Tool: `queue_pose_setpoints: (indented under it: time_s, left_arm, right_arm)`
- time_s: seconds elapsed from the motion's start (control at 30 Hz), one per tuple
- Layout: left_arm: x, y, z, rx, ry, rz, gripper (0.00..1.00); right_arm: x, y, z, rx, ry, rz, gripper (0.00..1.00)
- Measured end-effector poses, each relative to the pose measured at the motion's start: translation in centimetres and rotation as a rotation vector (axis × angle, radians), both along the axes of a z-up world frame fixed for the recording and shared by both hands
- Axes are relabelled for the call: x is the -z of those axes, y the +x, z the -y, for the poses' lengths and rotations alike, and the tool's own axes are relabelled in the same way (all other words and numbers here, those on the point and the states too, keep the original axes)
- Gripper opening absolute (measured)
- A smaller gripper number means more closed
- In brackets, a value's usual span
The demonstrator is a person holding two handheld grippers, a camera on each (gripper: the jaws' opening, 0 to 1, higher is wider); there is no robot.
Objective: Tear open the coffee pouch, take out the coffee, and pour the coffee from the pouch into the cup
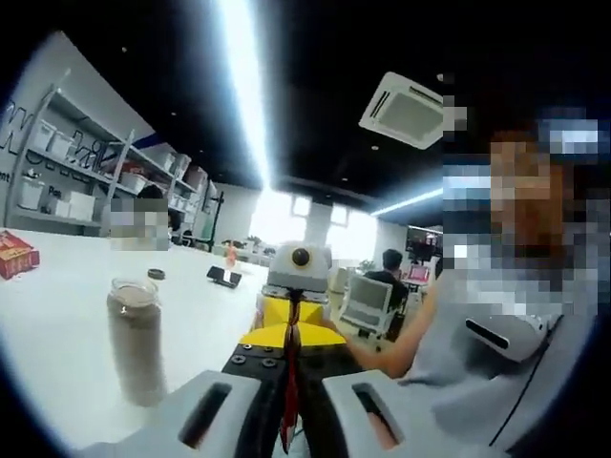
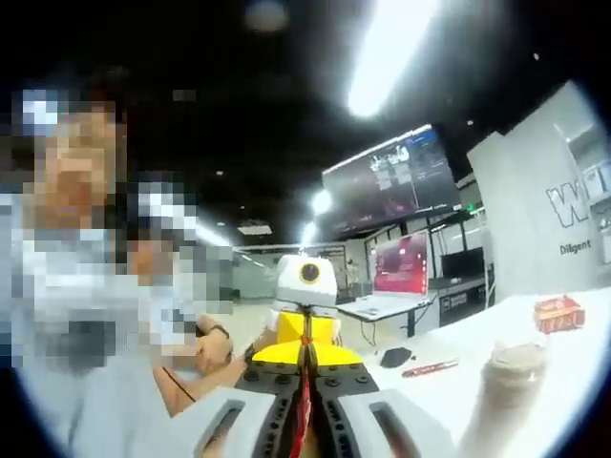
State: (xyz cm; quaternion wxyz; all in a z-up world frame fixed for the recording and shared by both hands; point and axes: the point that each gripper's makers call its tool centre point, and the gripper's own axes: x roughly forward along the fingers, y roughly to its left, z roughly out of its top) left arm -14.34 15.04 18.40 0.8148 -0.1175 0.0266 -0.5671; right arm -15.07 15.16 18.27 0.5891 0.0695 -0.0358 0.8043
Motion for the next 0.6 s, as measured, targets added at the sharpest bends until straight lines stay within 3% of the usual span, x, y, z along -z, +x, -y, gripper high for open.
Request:
queue_pose_setpoints:
  time_s: [0.23, 0.33, 0.6]
  left_arm:
    - [-0.02, -0.3, 0.24, 0.015, -0.002, -0.018, 0.03]
    - [0.03, -0.45, 0.37, 0.025, -0.001, -0.026, 0.03]
    - [0.07, -0.37, 0.45, 0.023, -0.002, -0.027, 0.03]
  right_arm:
    - [-0.28, -0.27, 0.08, -0.004, 0.018, 0.022, 0.04]
    - [-0.14, -0.51, 0.22, -0.023, -0.009, -0.026, 0.03]
    - [-0.16, -0.45, 0.24, -0.007, 0.006, 0.012, 0.04]
